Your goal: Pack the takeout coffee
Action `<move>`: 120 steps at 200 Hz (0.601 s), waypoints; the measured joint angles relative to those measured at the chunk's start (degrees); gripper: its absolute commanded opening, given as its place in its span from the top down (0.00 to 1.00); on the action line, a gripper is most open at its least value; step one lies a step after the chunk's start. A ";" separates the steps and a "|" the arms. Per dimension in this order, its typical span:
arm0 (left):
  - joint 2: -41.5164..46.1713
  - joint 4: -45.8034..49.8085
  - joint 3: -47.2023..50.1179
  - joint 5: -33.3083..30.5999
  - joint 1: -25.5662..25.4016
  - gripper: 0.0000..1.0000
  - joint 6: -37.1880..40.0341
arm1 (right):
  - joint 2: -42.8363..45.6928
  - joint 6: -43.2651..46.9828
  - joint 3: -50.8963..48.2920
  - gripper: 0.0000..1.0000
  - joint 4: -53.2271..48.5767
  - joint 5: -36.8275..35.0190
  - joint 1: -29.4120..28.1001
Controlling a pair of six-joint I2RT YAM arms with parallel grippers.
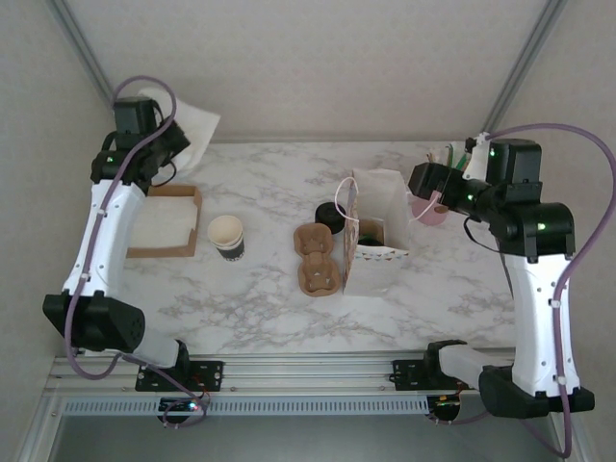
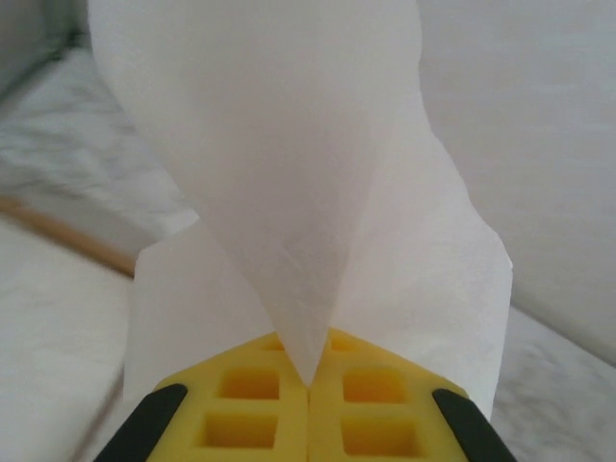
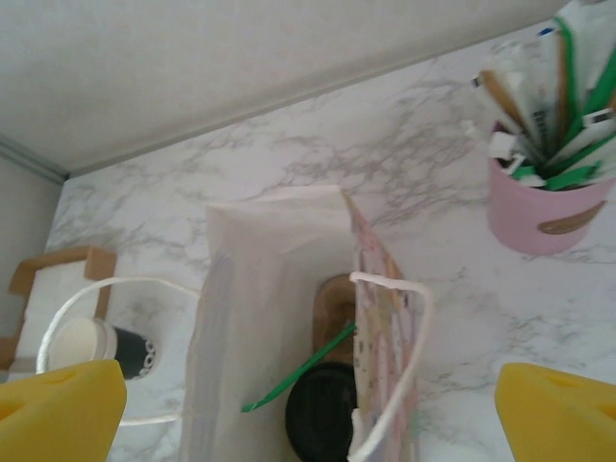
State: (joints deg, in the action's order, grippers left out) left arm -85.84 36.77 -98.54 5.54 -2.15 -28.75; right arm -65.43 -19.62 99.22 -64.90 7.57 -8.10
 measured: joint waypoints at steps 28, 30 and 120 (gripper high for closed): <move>-0.11 0.00 -6.12 3.13 -7.21 1.00 -2.01 | 1.55 -0.90 -1.25 0.01 0.31 -3.34 0.00; -0.13 -0.02 -6.60 3.32 -7.78 1.00 -2.29 | 1.62 -0.98 -1.33 0.01 0.31 -3.54 0.00; -3.78 -7.91 -18.67 10.43 -25.42 1.00 -11.52 | 4.42 -3.72 -2.64 0.01 0.42 -12.35 0.00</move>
State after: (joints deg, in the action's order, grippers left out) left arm -89.62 28.86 -117.21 15.97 -27.57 -40.27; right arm -61.01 -23.33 96.57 -64.49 -4.78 -8.10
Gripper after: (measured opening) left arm 0.063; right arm 0.988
